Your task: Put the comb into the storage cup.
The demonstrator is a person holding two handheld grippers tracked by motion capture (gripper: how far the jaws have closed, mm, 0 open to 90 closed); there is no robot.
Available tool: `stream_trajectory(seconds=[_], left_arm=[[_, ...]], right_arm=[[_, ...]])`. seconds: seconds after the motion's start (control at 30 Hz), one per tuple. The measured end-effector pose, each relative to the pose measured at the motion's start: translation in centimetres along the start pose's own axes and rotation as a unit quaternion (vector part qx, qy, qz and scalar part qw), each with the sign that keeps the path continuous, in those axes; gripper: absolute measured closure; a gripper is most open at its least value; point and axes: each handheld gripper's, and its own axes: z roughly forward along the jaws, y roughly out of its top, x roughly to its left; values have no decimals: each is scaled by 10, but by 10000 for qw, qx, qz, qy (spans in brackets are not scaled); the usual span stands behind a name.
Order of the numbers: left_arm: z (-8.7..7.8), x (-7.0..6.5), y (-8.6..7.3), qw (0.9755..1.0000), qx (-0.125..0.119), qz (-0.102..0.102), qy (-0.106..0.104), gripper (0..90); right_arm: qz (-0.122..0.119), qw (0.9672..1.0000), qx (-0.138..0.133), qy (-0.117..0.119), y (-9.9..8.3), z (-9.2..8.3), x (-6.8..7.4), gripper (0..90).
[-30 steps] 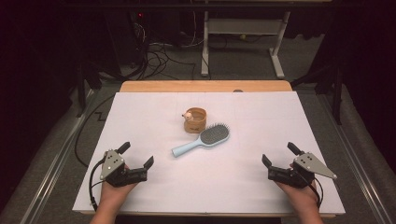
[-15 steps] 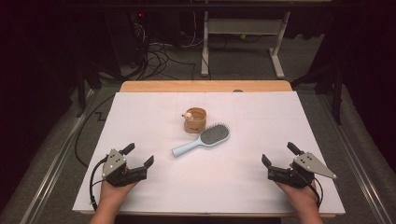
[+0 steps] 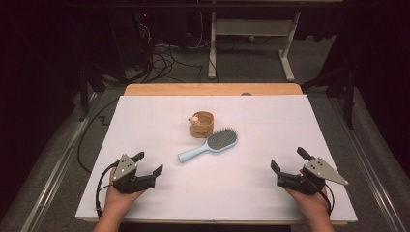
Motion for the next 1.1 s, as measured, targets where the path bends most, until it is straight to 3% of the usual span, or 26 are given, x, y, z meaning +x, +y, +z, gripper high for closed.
stream_trajectory(seconds=[0.23, 0.4, 0.67, 0.9, 1.1], left_arm=[[6, -3, 0, 9992, 358, 152, -38, 182], [11, -9, 0, 9970, 683, 371, -65, 182], [16, -13, 3, 9952, 838, 289, -423, 193], [31, -15, 12, 9924, 1057, 336, -531, 218], [41, -14, 23, 9923, 1012, 273, -667, 219]], right_arm=[[-20, 10000, -2, 7, 0, 0, 0, 0], [-17, 10000, -3, 20, 0, 0, 0, 0], [-8, 10000, -8, 22, 1, 0, 0, 0], [0, 10000, -16, 21, 1, 0, 1, 0], [47, 10000, -17, 38, 0, 0, -1, 0]])
